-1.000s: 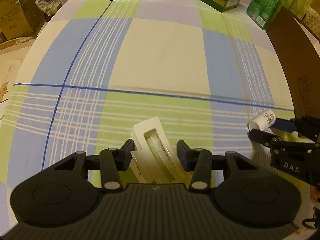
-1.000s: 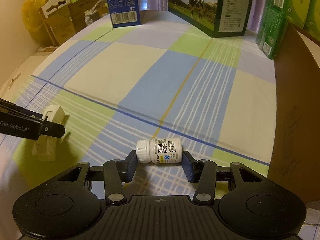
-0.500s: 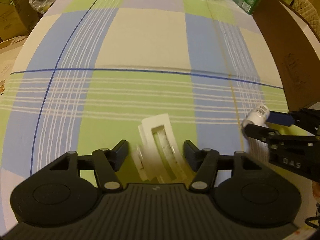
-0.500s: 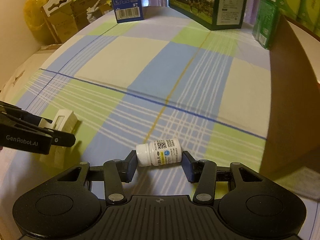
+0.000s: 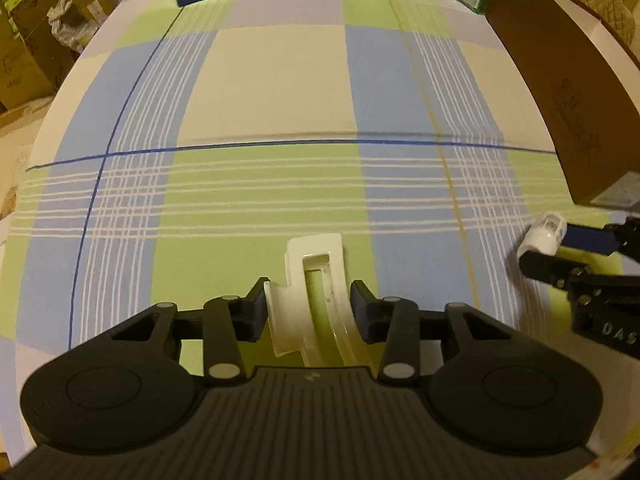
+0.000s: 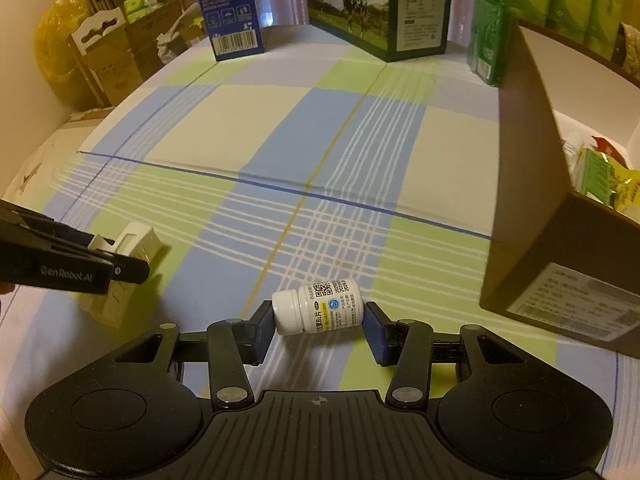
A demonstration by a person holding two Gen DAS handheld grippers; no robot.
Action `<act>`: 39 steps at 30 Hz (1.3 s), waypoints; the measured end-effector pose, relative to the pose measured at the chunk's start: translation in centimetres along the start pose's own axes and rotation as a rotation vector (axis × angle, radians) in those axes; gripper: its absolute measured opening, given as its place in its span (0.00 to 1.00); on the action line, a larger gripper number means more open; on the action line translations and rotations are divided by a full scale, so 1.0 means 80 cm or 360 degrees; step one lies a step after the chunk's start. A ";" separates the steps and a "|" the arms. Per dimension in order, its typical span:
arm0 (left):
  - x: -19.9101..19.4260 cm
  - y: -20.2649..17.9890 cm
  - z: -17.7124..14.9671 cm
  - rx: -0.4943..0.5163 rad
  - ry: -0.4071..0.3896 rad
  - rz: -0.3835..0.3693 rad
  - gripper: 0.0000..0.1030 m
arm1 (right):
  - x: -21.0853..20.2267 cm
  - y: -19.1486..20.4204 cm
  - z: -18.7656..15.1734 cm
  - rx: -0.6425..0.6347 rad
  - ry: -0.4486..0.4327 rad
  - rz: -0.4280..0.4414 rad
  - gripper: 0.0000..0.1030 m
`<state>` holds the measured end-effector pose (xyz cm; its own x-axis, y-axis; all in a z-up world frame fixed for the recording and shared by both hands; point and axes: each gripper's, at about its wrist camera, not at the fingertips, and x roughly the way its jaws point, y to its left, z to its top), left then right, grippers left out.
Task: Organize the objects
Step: 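Carry the pill bottle with the right tool while the left tool carries the clip holder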
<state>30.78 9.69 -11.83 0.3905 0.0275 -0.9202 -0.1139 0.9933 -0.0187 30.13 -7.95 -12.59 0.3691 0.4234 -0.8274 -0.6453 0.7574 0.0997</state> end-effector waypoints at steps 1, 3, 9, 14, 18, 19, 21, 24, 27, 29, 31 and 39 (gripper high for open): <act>-0.002 -0.002 -0.002 -0.0003 0.0002 -0.0016 0.37 | -0.003 -0.001 -0.002 0.0005 -0.0004 -0.0003 0.43; -0.005 -0.005 -0.005 0.0004 0.0001 -0.0025 0.37 | -0.009 -0.002 -0.007 0.0016 -0.0012 -0.0008 0.43; -0.020 -0.022 -0.010 0.0039 -0.0033 -0.0035 0.37 | -0.028 -0.010 -0.019 0.0049 -0.0035 -0.0009 0.43; -0.037 -0.041 -0.009 0.0075 -0.0085 -0.0056 0.37 | -0.048 -0.019 -0.027 0.0082 -0.0069 -0.0019 0.43; -0.054 -0.059 -0.008 0.0104 -0.0129 -0.0083 0.37 | -0.066 -0.029 -0.034 0.0111 -0.0097 -0.0029 0.43; -0.058 -0.064 -0.009 0.0112 -0.0139 -0.0089 0.37 | -0.070 -0.031 -0.036 0.0117 -0.0105 -0.0031 0.43; -0.066 -0.074 -0.008 0.0131 -0.0158 -0.0103 0.36 | -0.080 -0.038 -0.040 0.0135 -0.0123 -0.0037 0.43; -0.078 -0.091 -0.007 0.0164 -0.0190 -0.0131 0.37 | -0.098 -0.048 -0.044 0.0159 -0.0155 -0.0044 0.43; -0.088 -0.111 -0.004 0.0200 -0.0223 -0.0159 0.37 | -0.115 -0.059 -0.046 0.0184 -0.0186 -0.0057 0.43; -0.094 -0.126 0.000 0.0227 -0.0242 -0.0179 0.36 | -0.127 -0.066 -0.047 0.0201 -0.0209 -0.0064 0.43; -0.101 -0.141 0.005 0.0259 -0.0266 -0.0202 0.37 | -0.139 -0.074 -0.049 0.0220 -0.0234 -0.0069 0.43; -0.121 -0.213 0.034 0.0389 -0.0364 -0.0295 0.37 | -0.182 -0.119 -0.042 0.0287 -0.0333 -0.0120 0.43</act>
<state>31.44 -7.22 -1.55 0.5810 -0.1582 -0.7984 0.1880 0.9805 -0.0575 28.66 -22.99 -3.35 0.5536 0.4419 -0.7059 -0.4886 0.8587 0.1545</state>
